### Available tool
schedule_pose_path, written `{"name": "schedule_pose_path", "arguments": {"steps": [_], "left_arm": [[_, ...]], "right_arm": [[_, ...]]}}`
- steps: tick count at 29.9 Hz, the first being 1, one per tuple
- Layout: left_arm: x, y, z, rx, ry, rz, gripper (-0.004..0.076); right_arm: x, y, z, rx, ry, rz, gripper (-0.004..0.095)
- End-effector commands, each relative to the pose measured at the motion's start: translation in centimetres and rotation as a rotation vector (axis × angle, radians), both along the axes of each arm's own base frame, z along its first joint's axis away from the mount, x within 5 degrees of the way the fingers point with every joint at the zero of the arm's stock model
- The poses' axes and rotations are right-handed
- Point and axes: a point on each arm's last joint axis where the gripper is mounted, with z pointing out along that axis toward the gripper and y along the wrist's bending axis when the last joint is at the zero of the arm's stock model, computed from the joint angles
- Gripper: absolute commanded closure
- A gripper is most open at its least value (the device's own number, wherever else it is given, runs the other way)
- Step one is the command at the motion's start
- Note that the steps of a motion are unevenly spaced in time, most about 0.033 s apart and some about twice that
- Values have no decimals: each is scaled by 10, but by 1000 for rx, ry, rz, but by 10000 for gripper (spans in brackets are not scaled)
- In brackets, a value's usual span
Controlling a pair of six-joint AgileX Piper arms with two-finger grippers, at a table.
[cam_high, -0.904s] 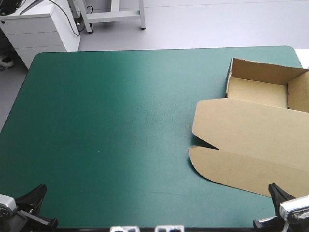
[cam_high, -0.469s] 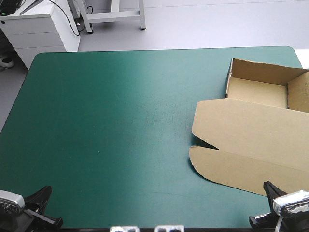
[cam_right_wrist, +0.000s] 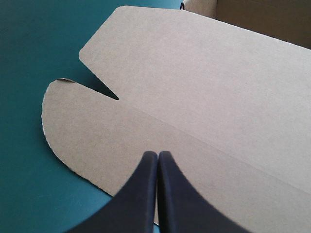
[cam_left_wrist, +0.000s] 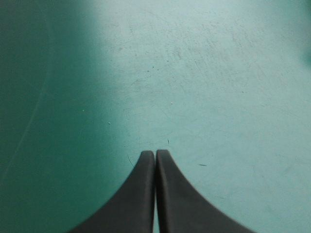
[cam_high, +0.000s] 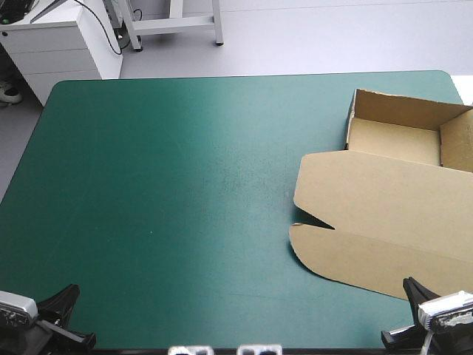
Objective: Fold the box
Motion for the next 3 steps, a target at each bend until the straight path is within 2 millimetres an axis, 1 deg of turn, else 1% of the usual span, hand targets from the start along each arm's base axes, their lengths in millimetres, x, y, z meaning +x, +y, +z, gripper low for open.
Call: {"name": "schedule_pose_path", "arguments": {"steps": [1, 3], "left_arm": [[-1, 0, 11, -40, -80, -6, 732], [-1, 0, 11, -40, -80, -6, 732]], "right_arm": [[-2, 0, 12, 12, -106, 5, 922], [-2, 0, 12, 12, -106, 5, 922]]}}
